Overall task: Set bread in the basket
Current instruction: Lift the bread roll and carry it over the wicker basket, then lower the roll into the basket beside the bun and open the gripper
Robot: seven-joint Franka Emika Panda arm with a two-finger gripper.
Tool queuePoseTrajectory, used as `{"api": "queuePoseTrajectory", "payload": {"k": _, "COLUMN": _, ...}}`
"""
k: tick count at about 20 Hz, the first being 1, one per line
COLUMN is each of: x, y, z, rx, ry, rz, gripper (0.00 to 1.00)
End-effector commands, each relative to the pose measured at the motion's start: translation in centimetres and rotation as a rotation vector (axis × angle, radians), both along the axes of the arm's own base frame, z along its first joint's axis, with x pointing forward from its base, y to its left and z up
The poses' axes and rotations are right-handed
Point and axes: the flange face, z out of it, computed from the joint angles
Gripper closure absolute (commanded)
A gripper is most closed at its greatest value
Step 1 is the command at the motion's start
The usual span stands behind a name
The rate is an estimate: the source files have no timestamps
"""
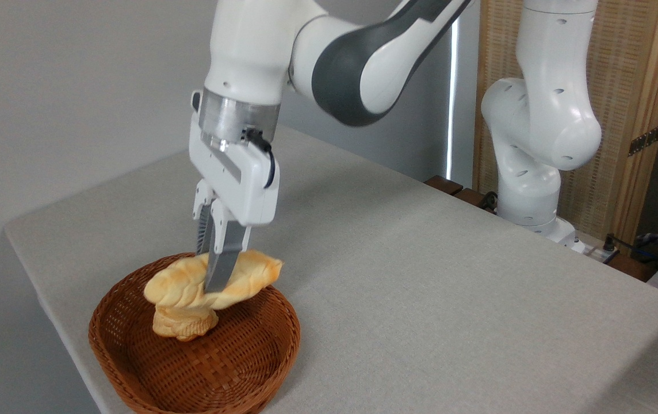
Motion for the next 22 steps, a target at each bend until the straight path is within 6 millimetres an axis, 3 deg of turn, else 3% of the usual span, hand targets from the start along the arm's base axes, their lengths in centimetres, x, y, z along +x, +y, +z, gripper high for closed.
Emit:
{"api": "queuePoseTrajectory", "payload": {"k": 1, "x": 1.5, "y": 1.8, "z": -0.4, "rx": -0.051, "ry": -0.053, "rz": 0.076, "gripper": 0.03}}
{"api": "queuePoseTrajectory", "payload": {"k": 11, "x": 1.8, "y": 2.3, "z": -1.1, "rx": -0.051, "ry": -0.052, "rz": 0.091, "gripper": 0.00}}
{"api": "queuePoseTrajectory", "payload": {"k": 16, "x": 1.6, "y": 1.8, "z": 0.8, "rx": -0.125, "ry": -0.055, "rz": 0.220, "gripper": 0.00}}
{"api": "queuePoseTrajectory", "payload": {"k": 20, "x": 0.2, "y": 1.2, "z": 0.6, "rx": -0.123, "ry": 0.088, "rz": 0.232, "gripper": 0.00}}
{"api": "queuePoseTrajectory", "payload": {"k": 22, "x": -0.4, "y": 1.4, "z": 2.0, "rx": -0.109, "ry": 0.151, "rz": 0.220, "gripper": 0.00}}
